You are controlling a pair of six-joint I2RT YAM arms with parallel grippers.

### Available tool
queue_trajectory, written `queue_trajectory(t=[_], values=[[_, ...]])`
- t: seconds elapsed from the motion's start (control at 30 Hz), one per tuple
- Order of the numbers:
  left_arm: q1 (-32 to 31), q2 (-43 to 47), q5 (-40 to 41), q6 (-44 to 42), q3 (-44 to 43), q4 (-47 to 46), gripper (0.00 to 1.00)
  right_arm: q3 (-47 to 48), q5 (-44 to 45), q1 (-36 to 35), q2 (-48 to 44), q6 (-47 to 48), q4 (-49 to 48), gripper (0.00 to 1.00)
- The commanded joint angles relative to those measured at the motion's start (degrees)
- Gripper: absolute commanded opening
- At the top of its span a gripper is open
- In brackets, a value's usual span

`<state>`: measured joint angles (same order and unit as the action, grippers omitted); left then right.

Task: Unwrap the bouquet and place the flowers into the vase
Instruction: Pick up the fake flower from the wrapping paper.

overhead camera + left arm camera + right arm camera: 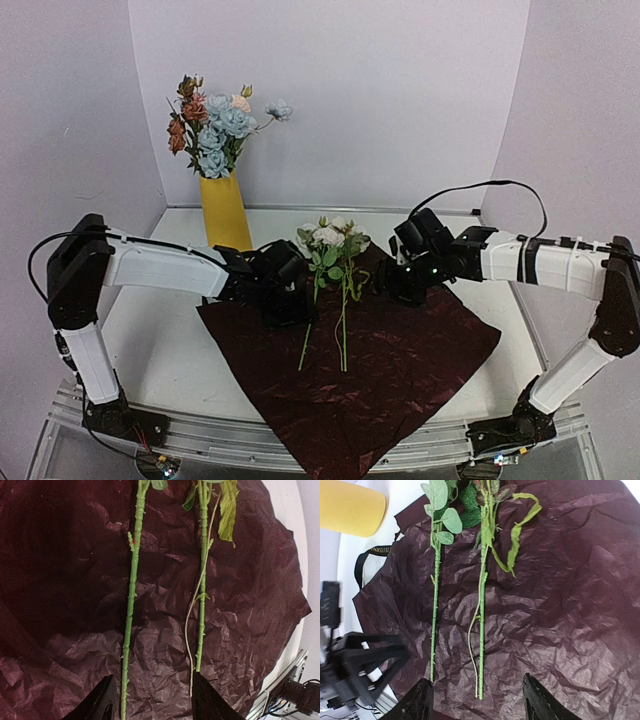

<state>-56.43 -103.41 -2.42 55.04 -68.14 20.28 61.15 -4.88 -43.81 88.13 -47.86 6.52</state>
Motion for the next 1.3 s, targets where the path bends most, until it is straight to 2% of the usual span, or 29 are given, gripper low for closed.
queue_trajectory(t=[0.0,0.13,0.4,0.7,1.03,1.17,1.27], values=[[-0.8,-4.6,1.2,-3.5,-7.9,4.1,0.53,-1.5,2.3,-0.2,-3.2,0.0,2.4,0.62],[-0.8,-9.6,2.3,-7.2,-13.4,9.2,0.51,-1.8,2.4,-0.2,-3.9,0.1,2.4,0.62],[-0.8,-15.7,3.8,-11.1,-21.0,16.5,0.38,-1.5,2.6,-0.2,-4.2,0.9,2.5,0.62],[-0.9,-20.1,8.7,-13.1,-27.0,25.6,0.44,-2.1,3.3,-0.2,-5.0,1.1,2.5,0.62],[-1.4,-23.0,10.0,-14.2,-29.5,30.0,0.43,-0.7,4.1,-0.2,-3.7,1.1,3.0,0.63],[-1.5,-23.3,10.9,-15.1,-29.3,31.6,0.35,0.4,4.0,-0.2,-2.6,1.2,3.2,0.64],[-1.5,-22.9,11.8,-15.3,-29.5,32.2,0.2,1.0,3.7,-0.2,-2.0,1.2,3.2,0.64]])
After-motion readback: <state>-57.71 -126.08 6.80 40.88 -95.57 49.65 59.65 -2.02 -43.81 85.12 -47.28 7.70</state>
